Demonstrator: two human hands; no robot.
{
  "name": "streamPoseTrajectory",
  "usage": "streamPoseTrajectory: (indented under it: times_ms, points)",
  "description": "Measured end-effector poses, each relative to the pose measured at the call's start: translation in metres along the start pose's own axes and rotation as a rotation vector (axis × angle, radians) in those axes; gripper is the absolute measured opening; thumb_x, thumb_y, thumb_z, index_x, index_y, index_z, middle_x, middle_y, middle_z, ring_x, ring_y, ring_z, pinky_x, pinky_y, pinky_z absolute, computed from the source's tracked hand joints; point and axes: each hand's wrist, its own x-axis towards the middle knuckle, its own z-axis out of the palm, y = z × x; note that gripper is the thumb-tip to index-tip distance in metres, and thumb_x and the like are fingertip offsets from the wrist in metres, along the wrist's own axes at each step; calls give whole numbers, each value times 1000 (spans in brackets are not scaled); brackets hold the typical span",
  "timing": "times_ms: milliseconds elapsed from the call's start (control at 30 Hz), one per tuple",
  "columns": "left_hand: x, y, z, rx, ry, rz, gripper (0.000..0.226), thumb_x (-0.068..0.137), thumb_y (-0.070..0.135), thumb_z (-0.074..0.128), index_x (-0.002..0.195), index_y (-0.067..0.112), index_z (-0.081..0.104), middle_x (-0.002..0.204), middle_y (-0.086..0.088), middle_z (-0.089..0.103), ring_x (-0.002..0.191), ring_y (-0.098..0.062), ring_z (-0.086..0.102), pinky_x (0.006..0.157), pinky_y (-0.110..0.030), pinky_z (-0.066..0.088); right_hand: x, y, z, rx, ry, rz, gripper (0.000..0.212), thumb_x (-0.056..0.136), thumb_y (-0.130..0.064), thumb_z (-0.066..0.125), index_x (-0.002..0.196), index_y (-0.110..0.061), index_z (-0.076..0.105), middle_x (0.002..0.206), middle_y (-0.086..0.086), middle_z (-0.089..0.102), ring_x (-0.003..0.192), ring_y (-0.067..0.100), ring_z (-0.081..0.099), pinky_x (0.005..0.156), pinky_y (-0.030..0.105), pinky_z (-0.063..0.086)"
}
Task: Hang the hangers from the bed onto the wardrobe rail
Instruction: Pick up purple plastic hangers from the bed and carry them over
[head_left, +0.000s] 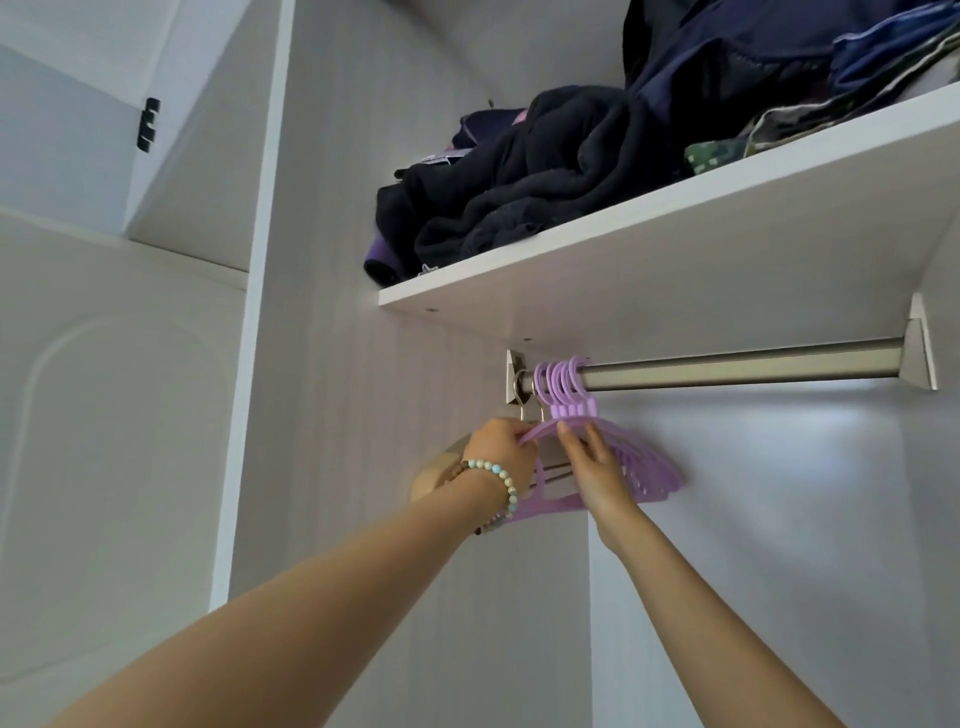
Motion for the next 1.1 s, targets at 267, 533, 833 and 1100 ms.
streamPoseTrajectory:
  times_ms: [267,533,833,1100]
  points:
    - [-16,-29,-15,-48,-32,-31,31,95,24,39,118,25,60,87,-3,66,78,-23,61,80,-31,50,-18,7,10,83,-37,-13,60,94,-48,44,148,-33,23,158,-3,16,144,22,20,112,43,25]
    - [-51,-48,-105,-160,139,27,39,97,31,41,131,15,51,128,0,57,119,-13,51,88,-14,33,-51,-57,40,140,59,-182,54,97,-39,45,147,-27,28,155,-4,25,141,16,25,107,27,23]
    - [-142,-97,-266,-64,366,82,35,96,32,44,127,19,55,124,6,59,113,-7,53,93,-20,37,-146,-165,164,237,-190,-392,54,98,-40,42,147,-32,21,155,-18,14,141,-2,14,110,19,15]
    - [-296,-195,-459,145,539,-125,41,94,36,45,132,20,47,124,10,53,112,-2,48,94,-20,33,-272,-241,342,320,-529,-407,56,98,-42,39,149,-34,18,156,-20,7,141,-6,6,109,16,10]
